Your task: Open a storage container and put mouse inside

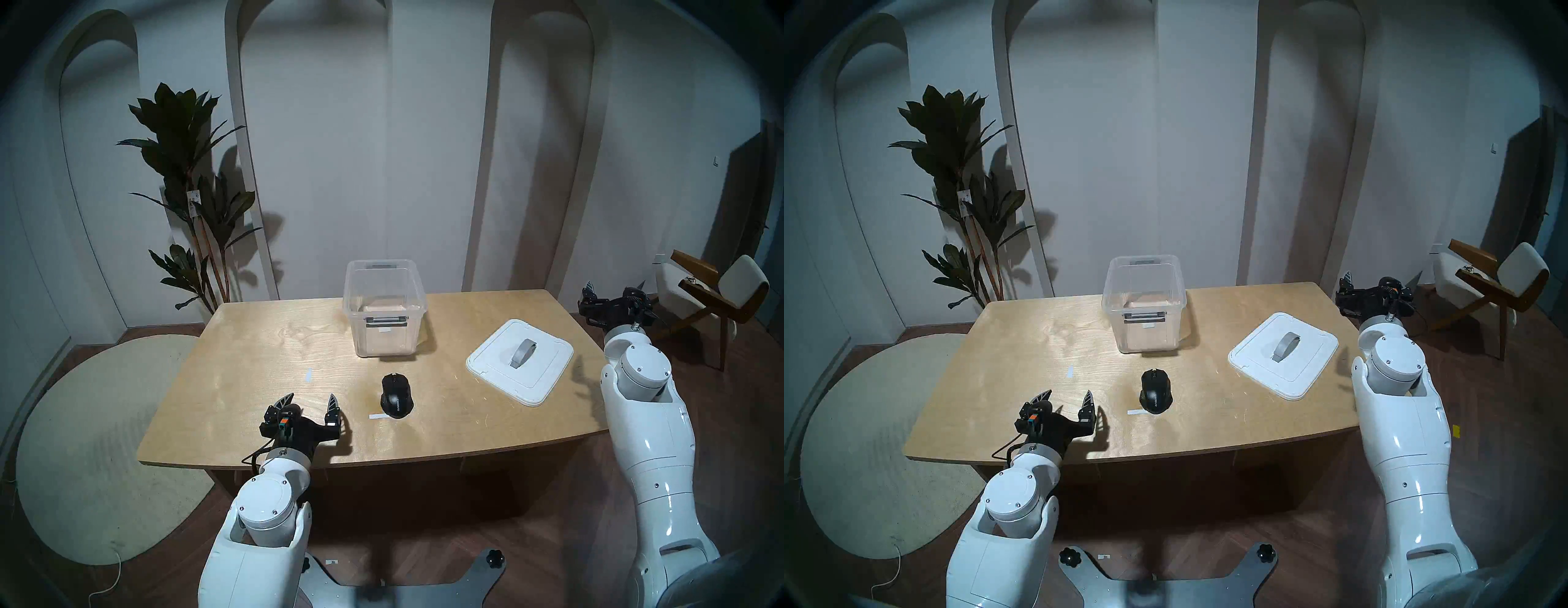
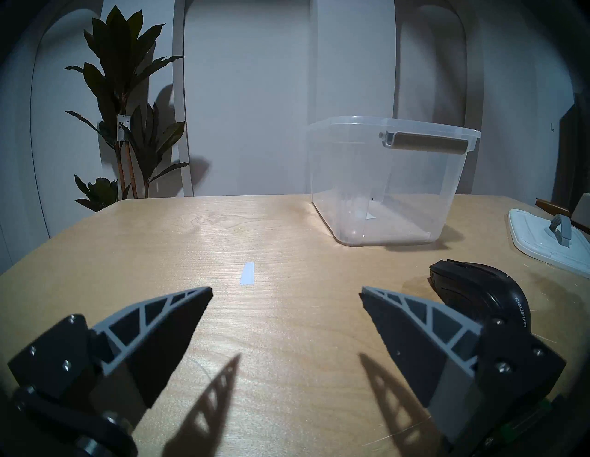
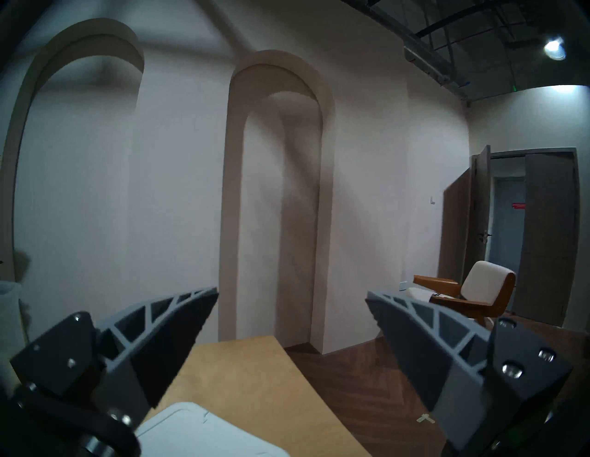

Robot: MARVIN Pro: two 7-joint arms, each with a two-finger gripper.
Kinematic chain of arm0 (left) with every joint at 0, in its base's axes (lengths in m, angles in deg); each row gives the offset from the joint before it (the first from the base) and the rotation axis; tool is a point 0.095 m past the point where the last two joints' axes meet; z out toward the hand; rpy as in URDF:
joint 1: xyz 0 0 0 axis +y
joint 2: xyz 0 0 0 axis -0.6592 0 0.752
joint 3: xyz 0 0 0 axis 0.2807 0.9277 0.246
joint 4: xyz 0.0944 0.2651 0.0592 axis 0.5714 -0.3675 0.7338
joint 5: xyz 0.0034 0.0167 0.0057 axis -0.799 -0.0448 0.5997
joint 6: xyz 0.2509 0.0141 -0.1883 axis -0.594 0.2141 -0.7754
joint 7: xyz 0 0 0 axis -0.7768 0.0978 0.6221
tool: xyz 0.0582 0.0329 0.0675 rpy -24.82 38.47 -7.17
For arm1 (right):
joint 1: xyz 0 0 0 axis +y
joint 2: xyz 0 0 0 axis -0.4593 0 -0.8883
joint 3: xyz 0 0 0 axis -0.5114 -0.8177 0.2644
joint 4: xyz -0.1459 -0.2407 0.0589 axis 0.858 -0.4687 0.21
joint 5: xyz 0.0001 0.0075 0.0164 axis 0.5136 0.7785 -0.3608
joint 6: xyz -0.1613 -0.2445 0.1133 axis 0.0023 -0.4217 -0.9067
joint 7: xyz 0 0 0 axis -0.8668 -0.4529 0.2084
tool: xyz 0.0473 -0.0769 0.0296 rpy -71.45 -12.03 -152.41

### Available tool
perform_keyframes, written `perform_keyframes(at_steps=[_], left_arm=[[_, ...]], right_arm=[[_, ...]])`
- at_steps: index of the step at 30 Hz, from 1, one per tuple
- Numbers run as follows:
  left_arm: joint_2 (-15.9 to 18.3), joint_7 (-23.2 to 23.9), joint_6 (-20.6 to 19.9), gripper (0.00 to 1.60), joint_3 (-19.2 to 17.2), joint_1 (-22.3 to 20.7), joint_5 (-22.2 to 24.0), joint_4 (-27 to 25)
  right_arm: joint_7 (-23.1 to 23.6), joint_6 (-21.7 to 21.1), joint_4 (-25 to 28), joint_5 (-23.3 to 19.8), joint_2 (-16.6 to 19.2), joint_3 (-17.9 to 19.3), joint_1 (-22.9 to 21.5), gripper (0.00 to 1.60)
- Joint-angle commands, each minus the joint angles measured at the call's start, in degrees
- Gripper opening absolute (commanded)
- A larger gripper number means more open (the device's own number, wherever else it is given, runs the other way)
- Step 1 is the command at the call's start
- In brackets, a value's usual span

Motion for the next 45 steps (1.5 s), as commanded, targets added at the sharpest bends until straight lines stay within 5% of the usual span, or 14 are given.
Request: perform_keyframes(at_steps=[1,18,34,40,45], left_arm=[[0.0,0.0,0.3,1.60,0.0,-0.7,0.0,-0.9],[0.0,0.0,0.4,1.60,-0.1,-0.8,0.0,-1.2],[-0.1,-0.1,0.5,1.60,-0.1,-0.7,0.1,-1.9],[-0.1,-0.1,0.5,1.60,-0.1,-0.3,0.1,-2.6],[-0.2,-0.2,0.3,1.60,-0.1,0.0,0.1,-3.1]], right_arm=[[6.1,-1.1,1.0,-2.9,4.3,2.5,1.5,1.60],[24.2,-6.5,4.6,-11.3,8.4,0.8,5.1,1.60],[41.4,-14.1,6.2,-23.7,17.9,1.9,7.7,1.60],[48.3,-17.7,-0.1,-28.1,21.1,4.8,6.2,1.60],[45.3,-14.9,-5.0,-25.4,18.6,3.5,3.4,1.60]])
